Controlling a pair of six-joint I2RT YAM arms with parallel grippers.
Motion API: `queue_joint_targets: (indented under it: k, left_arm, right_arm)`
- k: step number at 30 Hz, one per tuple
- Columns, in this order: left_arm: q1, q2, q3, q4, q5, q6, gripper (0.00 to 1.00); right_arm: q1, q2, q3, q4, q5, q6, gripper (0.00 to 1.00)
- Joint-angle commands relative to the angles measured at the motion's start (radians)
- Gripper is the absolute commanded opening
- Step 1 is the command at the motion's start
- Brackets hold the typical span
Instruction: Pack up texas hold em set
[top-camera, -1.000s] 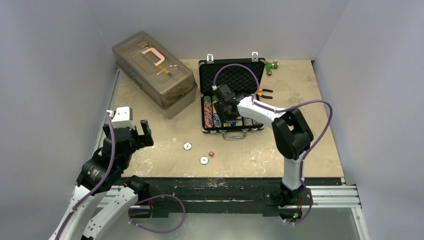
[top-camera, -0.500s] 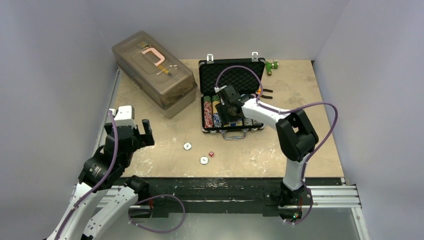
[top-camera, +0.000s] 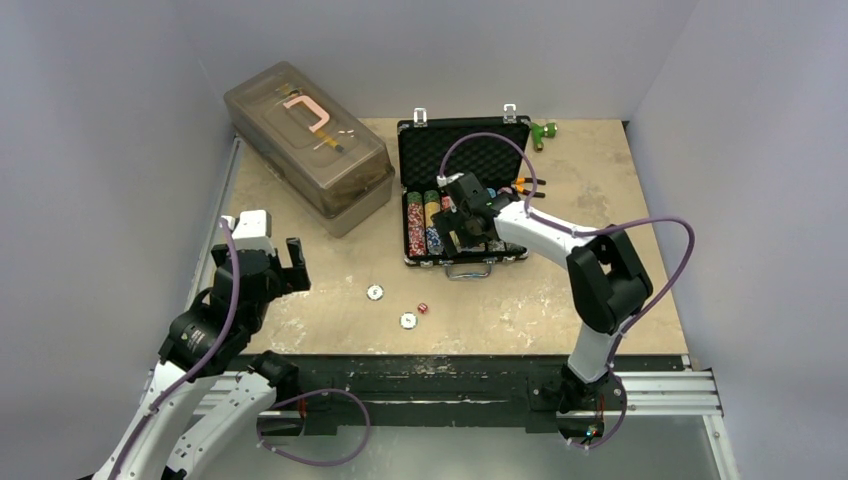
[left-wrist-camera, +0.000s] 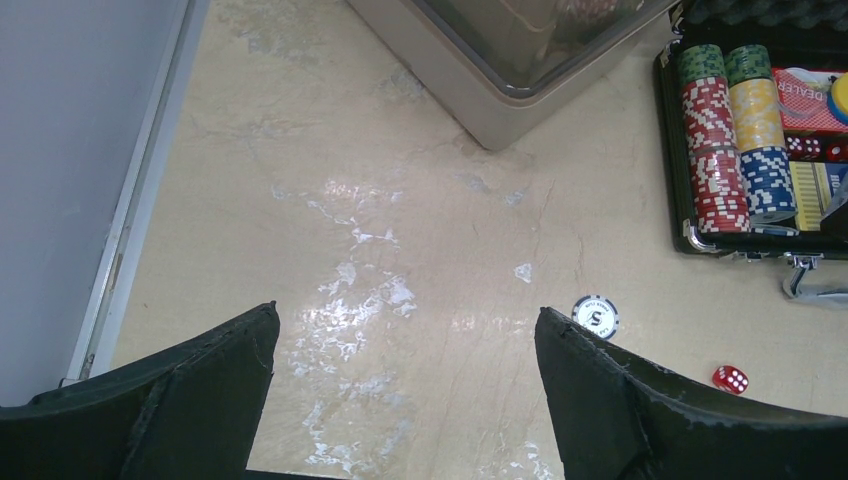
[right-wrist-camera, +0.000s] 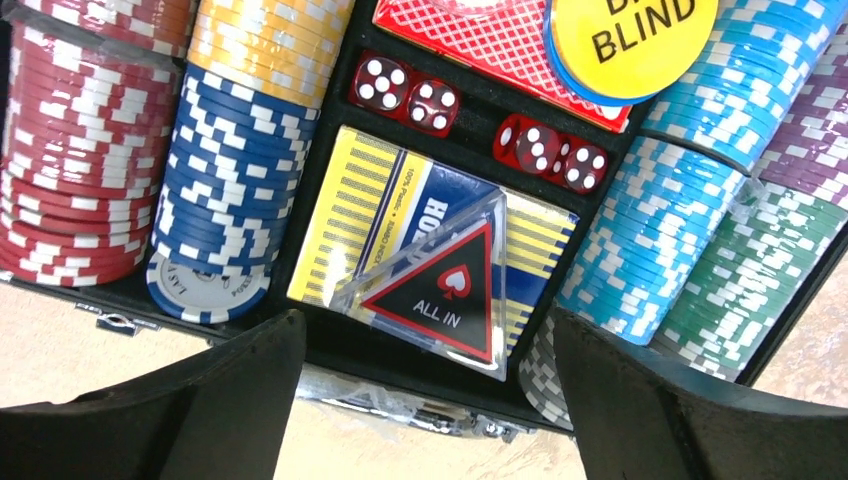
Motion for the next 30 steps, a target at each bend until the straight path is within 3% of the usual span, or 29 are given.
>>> queue_joint_targets:
  k: [1,6,10,13,15,19,26,28,30]
  left_arm:
    - [0.004,0.007,-0.004,0.042,0.004,0.023,0.95]
    - [0.004,0.026,-0.002,0.042,0.016,0.024,0.95]
    - [0.003,0.035,-0.002,0.044,0.017,0.024,0.95]
    - [0.003,0.041,-0.002,0.046,0.017,0.026,0.95]
    - [0.004,0.048,-0.002,0.045,0.02,0.024,0.95]
    - [0.004,0.058,0.001,0.041,0.023,0.024,0.95]
    - [0.004,0.073,0.001,0.04,0.026,0.022,0.95]
    - [0.004,0.076,0.002,0.04,0.026,0.023,0.95]
    - [0.004,0.076,0.001,0.039,0.029,0.023,0.95]
  right_arm:
    - [0.008,-0.087,0.012,-0.069,-0.012,0.027,0.94]
    - [0.052,-0.232,-0.021,-0.091,0.007,0.159,0.96]
    - [0.207,-0.312,-0.135,-0.019,-0.038,0.226,0.96]
    - [0.317,-0.285,-0.192,0.051,-0.134,0.165,0.84]
    - [0.372,-0.246,-0.203,0.061,-0.119,0.121,0.73]
    - [0.389,-0.188,-0.201,0.078,-0.1,0.061,0.51]
    - [0.389,-0.099,-0.146,0.032,-0.083,-0.011,0.41]
    - [0.389,-0.09,-0.145,0.035,-0.114,-0.028,0.41]
    - [0.389,-0.093,-0.15,0.049,-0.148,-0.034,0.47]
